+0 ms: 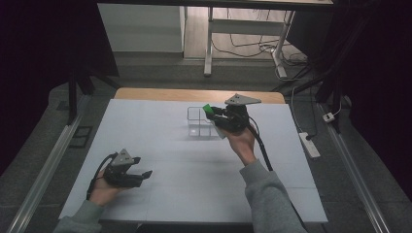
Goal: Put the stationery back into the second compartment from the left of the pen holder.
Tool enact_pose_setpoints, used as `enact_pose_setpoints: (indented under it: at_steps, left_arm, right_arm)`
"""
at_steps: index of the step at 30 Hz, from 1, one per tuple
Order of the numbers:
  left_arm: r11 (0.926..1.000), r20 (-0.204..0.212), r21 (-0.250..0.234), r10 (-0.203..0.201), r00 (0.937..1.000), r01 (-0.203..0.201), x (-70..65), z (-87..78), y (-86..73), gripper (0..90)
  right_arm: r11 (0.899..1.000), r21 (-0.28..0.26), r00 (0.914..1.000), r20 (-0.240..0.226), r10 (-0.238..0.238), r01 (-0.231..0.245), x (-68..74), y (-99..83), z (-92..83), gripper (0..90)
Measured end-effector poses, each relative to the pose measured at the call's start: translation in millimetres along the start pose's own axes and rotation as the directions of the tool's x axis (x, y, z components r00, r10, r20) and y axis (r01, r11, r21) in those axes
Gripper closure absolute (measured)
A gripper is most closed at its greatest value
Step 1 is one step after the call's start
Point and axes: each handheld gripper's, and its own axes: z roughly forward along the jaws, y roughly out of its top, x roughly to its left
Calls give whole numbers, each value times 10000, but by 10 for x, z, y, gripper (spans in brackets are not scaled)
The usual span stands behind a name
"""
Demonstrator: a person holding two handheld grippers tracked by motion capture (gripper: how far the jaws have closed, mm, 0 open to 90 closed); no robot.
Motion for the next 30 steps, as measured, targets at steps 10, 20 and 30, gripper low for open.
enact_pose_setpoints:
  at_steps: [10,20,30]
  left_arm:
    - [10000,-23,12,-6,10000,6,8,1,-2,281]
    - [10000,-37,25,-14,10000,14,15,2,-6,282]
    - [10000,-46,35,14,10000,-14,19,3,-9,281]
  right_arm:
    - [10000,-25,10000,-4,8,-8,-64,72,134,669]
    - [9999,-115,9999,28,119,-119,-127,114,300,669]
    - [9995,-235,9997,77,233,-231,-206,144,411,669]
